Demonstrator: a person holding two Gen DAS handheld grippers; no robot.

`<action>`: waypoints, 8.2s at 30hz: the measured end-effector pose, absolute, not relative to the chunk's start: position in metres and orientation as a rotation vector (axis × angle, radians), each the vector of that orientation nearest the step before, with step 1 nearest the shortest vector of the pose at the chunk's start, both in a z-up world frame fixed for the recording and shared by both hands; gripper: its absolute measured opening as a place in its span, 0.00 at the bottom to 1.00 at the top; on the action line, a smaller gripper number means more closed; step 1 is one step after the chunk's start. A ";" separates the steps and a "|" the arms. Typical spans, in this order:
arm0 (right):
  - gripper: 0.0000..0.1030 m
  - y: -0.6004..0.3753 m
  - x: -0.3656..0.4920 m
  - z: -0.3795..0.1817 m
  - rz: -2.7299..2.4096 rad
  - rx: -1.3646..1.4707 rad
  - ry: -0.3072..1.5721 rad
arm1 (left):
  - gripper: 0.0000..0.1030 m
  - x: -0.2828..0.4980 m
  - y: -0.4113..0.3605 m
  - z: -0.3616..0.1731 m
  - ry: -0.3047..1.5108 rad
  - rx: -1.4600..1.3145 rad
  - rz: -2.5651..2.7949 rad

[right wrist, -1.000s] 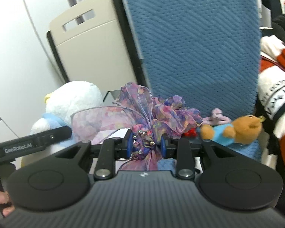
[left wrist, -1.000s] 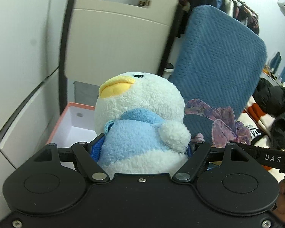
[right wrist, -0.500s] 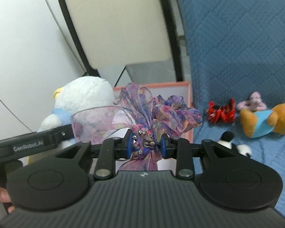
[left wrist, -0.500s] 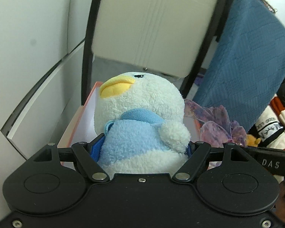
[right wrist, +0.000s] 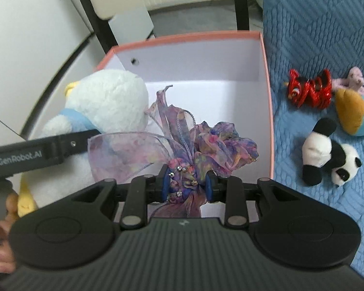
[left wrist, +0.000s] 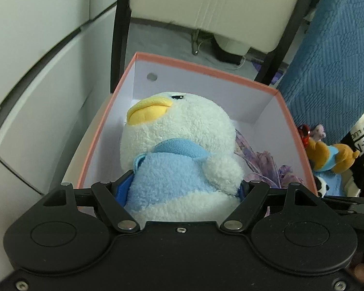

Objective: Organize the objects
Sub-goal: 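Lower the bow into the pink box with the right tool while the left tool lowers the duck in, then open both tools and withdraw them from the pink box, then move the right tool to the brown teddy bear while the left tool approaches the panda, then grasp the teddy bear with the right tool while the left tool grasps the panda, then lift the teddy bear with the right tool while the left tool holds the panda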

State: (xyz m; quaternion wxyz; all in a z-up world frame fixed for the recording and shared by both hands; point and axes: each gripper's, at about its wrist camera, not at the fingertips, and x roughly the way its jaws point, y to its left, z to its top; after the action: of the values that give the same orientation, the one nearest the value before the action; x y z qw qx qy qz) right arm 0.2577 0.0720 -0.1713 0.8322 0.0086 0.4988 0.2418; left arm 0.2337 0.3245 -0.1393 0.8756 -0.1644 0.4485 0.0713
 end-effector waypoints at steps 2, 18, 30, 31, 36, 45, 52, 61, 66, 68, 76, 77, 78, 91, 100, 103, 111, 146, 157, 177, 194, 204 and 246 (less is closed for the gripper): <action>0.32 0.073 0.259 -0.178 0.506 0.008 1.070 | 0.74 0.226 0.326 -0.149 0.947 -0.347 0.155; 0.69 0.070 0.258 -0.158 0.549 0.042 1.041 | 0.80 0.215 0.324 -0.140 0.950 -0.308 0.187; 0.83 0.038 0.230 -0.104 0.586 0.087 0.920 | 0.81 0.178 0.303 -0.074 0.834 -0.300 0.197; 0.83 0.034 0.226 -0.098 0.587 0.088 0.906 | 0.81 0.174 0.299 -0.068 0.823 -0.300 0.195; 0.83 0.010 0.207 -0.072 0.592 0.103 0.832 | 0.81 0.162 0.275 -0.044 0.774 -0.295 0.170; 0.83 -0.040 0.183 -0.048 0.554 0.146 0.753 | 0.82 0.138 0.229 -0.022 0.711 -0.299 0.102; 0.83 -0.082 0.170 -0.052 0.488 0.166 0.721 | 0.82 0.131 0.190 -0.031 0.723 -0.283 0.054; 0.83 -0.127 0.147 -0.059 0.431 0.195 0.685 | 0.82 0.126 0.148 -0.035 0.701 -0.256 0.003; 0.83 -0.151 0.138 -0.061 0.405 0.197 0.669 | 0.82 0.125 0.126 -0.037 0.703 -0.256 -0.029; 0.83 -0.161 0.137 -0.062 0.395 0.214 0.667 | 0.82 0.125 0.116 -0.039 0.705 -0.255 -0.040; 0.83 -0.198 0.130 -0.081 0.351 0.235 0.683 | 0.82 0.124 0.075 -0.056 0.739 -0.230 -0.080; 0.83 -0.203 0.129 -0.085 0.347 0.239 0.687 | 0.82 0.124 0.070 -0.058 0.740 -0.225 -0.085; 0.83 -0.207 0.129 -0.088 0.344 0.245 0.691 | 0.82 0.124 0.064 -0.059 0.743 -0.221 -0.090; 0.83 -0.240 0.127 -0.116 0.309 0.284 0.712 | 0.82 0.130 0.029 -0.065 0.774 -0.202 -0.136; 0.83 -0.253 0.137 -0.140 0.242 0.315 0.718 | 0.82 0.139 0.017 -0.086 0.778 -0.175 -0.125; 0.83 -0.257 0.142 -0.151 0.227 0.346 0.715 | 0.82 0.144 0.010 -0.093 0.766 -0.159 -0.110; 0.83 -0.262 0.159 -0.180 0.184 0.419 0.714 | 0.82 0.165 -0.002 -0.114 0.785 -0.177 -0.104; 0.72 -0.268 0.325 -0.270 0.271 0.973 0.795 | 0.70 0.304 -0.035 -0.216 0.990 -0.265 0.020; 0.81 -0.245 0.380 -0.285 0.244 1.007 0.870 | 0.55 0.324 -0.034 -0.237 1.032 -0.285 0.105; 0.57 -0.238 0.397 -0.287 0.243 0.989 0.942 | 0.40 0.304 -0.020 -0.231 1.041 -0.298 0.026; 0.04 -0.238 0.346 -0.234 0.247 0.564 0.917 | 0.40 0.259 -0.007 -0.215 1.067 -0.268 -0.036; 0.10 -0.253 0.337 -0.239 0.205 0.746 0.949 | 0.43 0.247 -0.001 -0.214 1.056 -0.318 -0.027; 0.54 -0.227 0.307 -0.240 0.191 0.187 0.996 | 0.64 0.251 0.009 -0.225 1.067 -0.419 -0.011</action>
State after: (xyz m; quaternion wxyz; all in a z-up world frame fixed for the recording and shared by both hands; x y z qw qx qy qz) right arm 0.3073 -0.2268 -0.2399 0.8699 0.0896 0.4764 0.0913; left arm 0.2511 0.0089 -0.2247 0.8401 -0.1981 0.5049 -0.0051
